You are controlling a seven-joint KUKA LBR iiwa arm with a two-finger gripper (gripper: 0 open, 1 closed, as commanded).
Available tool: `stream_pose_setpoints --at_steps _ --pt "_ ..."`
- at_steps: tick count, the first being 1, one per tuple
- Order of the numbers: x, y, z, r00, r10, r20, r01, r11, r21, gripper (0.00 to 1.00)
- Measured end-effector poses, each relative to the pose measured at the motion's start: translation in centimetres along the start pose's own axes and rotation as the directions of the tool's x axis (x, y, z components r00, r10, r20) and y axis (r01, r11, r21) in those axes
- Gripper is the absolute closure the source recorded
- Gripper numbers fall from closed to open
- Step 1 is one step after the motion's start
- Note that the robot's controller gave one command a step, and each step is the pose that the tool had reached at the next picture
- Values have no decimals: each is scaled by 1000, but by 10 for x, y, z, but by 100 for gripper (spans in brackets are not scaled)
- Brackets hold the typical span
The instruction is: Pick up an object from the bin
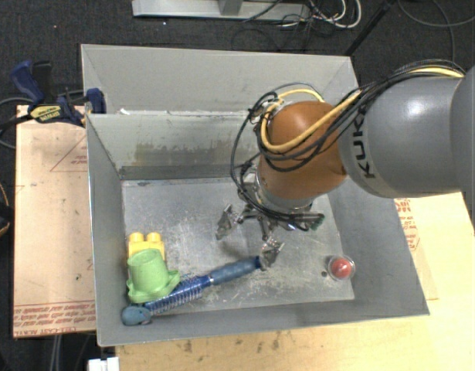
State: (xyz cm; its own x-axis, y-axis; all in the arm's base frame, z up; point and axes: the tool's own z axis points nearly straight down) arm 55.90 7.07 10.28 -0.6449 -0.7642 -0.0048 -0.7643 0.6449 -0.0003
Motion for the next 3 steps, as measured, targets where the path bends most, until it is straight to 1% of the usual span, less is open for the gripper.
stream_pose_setpoints --at_steps 1,2,3 --pt "18 -11 3 990 -142 -3 142 990 -1 0" --pt "-37 42 4 978 -208 1 208 978 -2 0" --pt "-35 38 4 980 -198 -1 198 980 -2 100"
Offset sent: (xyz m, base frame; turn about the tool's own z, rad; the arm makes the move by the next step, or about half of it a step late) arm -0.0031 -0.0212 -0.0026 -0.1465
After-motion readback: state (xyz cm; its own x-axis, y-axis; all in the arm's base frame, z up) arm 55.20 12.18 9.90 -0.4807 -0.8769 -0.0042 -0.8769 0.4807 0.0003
